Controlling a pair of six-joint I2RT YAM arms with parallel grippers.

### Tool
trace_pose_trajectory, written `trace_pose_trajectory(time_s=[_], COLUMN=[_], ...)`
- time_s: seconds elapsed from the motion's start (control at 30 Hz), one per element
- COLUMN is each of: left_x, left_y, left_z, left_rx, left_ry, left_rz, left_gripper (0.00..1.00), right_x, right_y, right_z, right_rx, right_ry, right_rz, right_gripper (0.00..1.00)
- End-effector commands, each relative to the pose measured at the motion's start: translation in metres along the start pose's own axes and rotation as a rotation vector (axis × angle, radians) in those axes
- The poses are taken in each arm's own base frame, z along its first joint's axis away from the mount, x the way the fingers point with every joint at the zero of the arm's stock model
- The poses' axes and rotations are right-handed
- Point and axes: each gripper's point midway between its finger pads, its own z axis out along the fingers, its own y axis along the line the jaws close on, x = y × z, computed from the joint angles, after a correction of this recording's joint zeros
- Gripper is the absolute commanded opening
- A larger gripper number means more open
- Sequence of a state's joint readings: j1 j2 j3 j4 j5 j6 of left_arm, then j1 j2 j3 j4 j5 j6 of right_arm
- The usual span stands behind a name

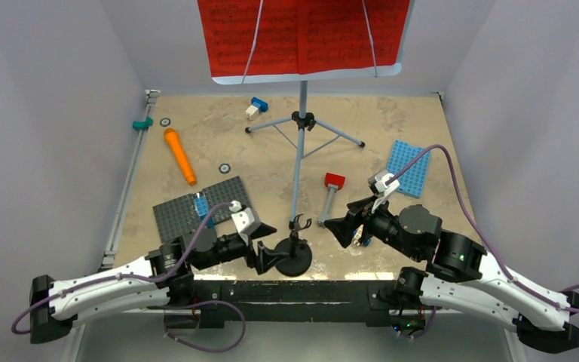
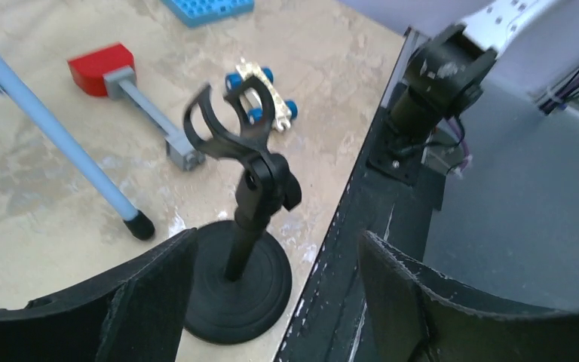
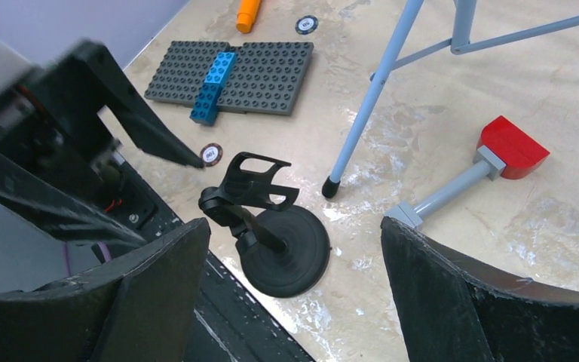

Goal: Pack up the instrument practice props

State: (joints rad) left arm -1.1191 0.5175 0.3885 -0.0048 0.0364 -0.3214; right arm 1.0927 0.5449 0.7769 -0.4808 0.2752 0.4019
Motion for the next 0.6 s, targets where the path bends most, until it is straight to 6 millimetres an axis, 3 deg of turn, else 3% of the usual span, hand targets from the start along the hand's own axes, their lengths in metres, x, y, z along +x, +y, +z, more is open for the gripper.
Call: trace_pose_trajectory(time_s=[0.0, 0.23, 0.37, 0.57], left_x=[0.01, 0.045, 0.035, 0.039], left_y=[0.0, 0.009, 0.015, 0.011], left_z=[0.012, 0.033, 0.046, 0.064], left_rx=[-0.051, -0.079, -0.108, -0.086], left_ry=[-0.079, -0.05, -0.156, -0.154], left_rz=[-0.01, 0.028, 0.052, 0.08], left_gripper=[0.81, 0.8, 0.76, 0.72], right_x=[-0.014, -0.012, -0.015, -0.015], right_y=[0.004, 0.003, 0.005, 0.004], right_z=[-0.006, -0.005, -0.007, -0.011], right_rx=[-0.009, -0.006, -0.014, -0.013], right_ry=[-0.042, -0.034, -0.035, -0.04], right_rz=[0.044, 0.037, 0.044, 0.049], right_gripper=[0.88, 0.88, 0.87, 0.87])
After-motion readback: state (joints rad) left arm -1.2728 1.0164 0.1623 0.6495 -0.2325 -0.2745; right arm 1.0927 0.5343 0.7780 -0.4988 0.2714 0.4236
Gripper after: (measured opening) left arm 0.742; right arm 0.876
